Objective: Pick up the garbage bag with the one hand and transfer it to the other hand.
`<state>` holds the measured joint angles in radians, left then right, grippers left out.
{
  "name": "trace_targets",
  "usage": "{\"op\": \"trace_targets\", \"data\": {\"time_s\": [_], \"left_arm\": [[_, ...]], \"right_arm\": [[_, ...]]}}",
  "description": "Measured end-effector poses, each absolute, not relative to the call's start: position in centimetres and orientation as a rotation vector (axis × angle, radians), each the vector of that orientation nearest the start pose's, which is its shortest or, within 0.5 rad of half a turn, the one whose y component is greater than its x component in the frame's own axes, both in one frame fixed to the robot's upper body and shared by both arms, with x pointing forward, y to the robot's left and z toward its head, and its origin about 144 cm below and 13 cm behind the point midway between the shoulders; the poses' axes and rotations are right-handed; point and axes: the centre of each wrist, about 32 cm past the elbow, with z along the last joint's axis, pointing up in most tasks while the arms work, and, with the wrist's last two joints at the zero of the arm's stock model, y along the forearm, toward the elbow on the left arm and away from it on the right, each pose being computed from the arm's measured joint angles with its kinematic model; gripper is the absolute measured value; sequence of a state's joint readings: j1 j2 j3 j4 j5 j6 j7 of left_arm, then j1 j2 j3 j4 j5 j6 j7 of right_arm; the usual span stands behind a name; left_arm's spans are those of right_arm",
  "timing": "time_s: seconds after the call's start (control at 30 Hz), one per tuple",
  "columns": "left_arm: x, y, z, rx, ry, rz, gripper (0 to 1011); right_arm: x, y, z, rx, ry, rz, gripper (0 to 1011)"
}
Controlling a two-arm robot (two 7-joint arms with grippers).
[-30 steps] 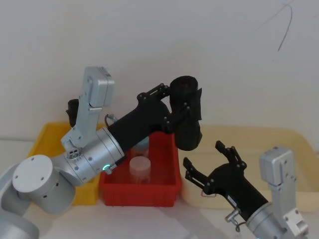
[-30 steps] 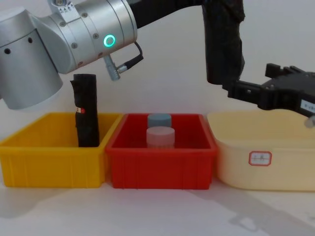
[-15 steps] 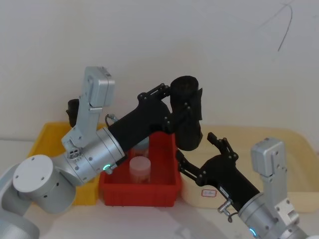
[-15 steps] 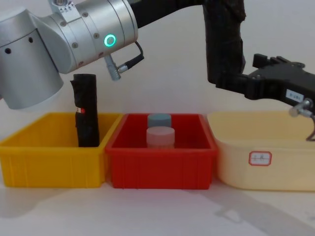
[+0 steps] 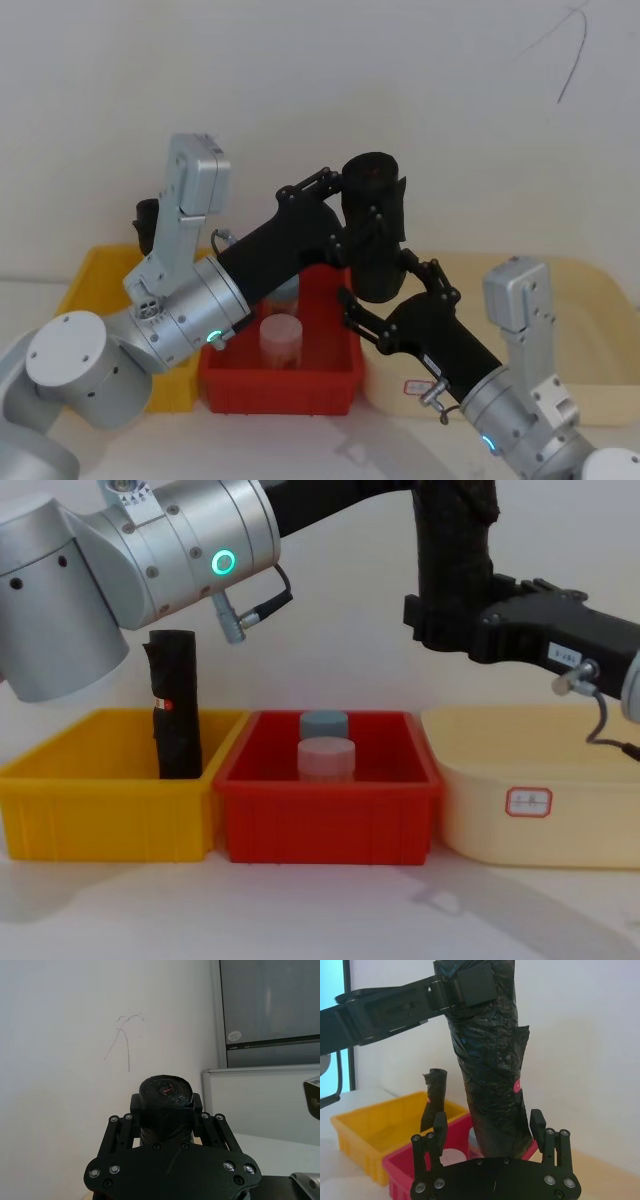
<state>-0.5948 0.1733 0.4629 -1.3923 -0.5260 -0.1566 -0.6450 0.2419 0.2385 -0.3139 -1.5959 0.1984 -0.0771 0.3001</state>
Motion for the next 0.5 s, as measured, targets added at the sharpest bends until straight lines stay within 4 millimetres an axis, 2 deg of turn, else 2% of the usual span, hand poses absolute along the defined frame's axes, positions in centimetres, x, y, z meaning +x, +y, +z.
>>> {"op": "trace_targets", "data": {"time_s": [0.5], "left_arm": [[57.9, 14.7, 129.4, -0.378, -0.273, 0.476, 535]], "right_arm": [[52.1, -19.2, 122.4, 0.093, -0.286, -0.974, 998]]}}
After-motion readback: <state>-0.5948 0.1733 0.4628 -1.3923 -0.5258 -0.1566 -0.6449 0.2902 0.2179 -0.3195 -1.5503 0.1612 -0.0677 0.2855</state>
